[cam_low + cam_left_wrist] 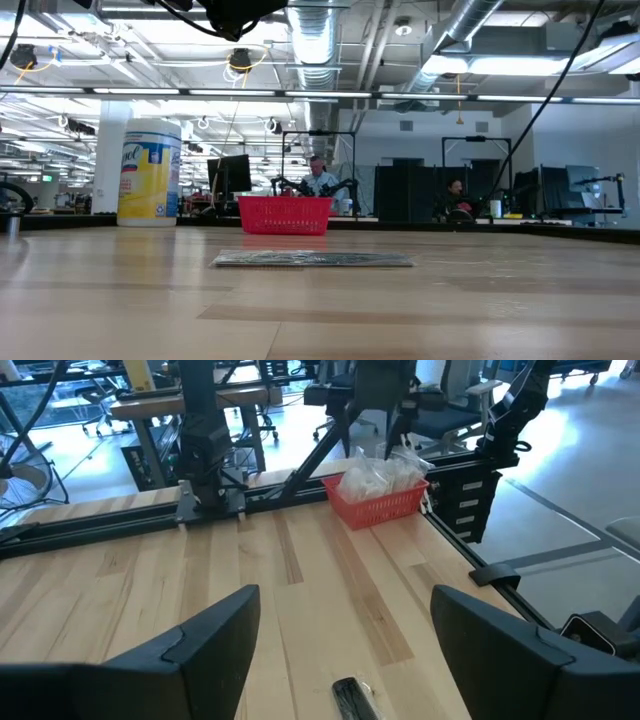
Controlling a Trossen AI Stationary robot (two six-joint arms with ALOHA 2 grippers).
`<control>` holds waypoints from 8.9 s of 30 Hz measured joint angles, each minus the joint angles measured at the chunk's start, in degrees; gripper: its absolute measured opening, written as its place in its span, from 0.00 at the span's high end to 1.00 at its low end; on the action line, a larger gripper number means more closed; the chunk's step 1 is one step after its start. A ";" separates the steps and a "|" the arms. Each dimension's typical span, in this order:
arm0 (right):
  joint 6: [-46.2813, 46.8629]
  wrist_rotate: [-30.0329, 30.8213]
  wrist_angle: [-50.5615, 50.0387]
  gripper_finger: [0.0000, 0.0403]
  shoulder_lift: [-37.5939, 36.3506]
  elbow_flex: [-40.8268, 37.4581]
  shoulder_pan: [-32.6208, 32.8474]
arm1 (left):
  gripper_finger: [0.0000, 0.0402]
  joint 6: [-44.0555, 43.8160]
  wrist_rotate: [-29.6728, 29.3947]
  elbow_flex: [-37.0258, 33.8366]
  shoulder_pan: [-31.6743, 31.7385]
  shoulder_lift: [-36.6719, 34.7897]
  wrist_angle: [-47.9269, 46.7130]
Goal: Pick & Place Travel size toiletries
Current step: Put the cotton pack into the bottom red basket, then put the comb into the orange basket
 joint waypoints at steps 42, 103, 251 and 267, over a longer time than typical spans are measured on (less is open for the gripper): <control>2.78 -17.96 2.46 1.00 0.00 -6.02 -1.77 | 0.29 -0.02 0.02 -0.02 0.00 0.01 -0.42; -59.96 27.04 73.28 1.00 0.02 -25.74 -32.93 | 1.00 -11.79 9.73 7.76 0.53 30.10 -14.11; -86.54 17.81 37.76 0.99 24.13 8.91 -50.19 | 0.96 -9.01 -10.82 -16.50 -1.07 -17.51 -8.76; -96.79 12.05 35.65 0.99 12.67 11.30 -65.20 | 0.96 -8.72 -10.80 -16.50 -1.07 -17.55 -8.50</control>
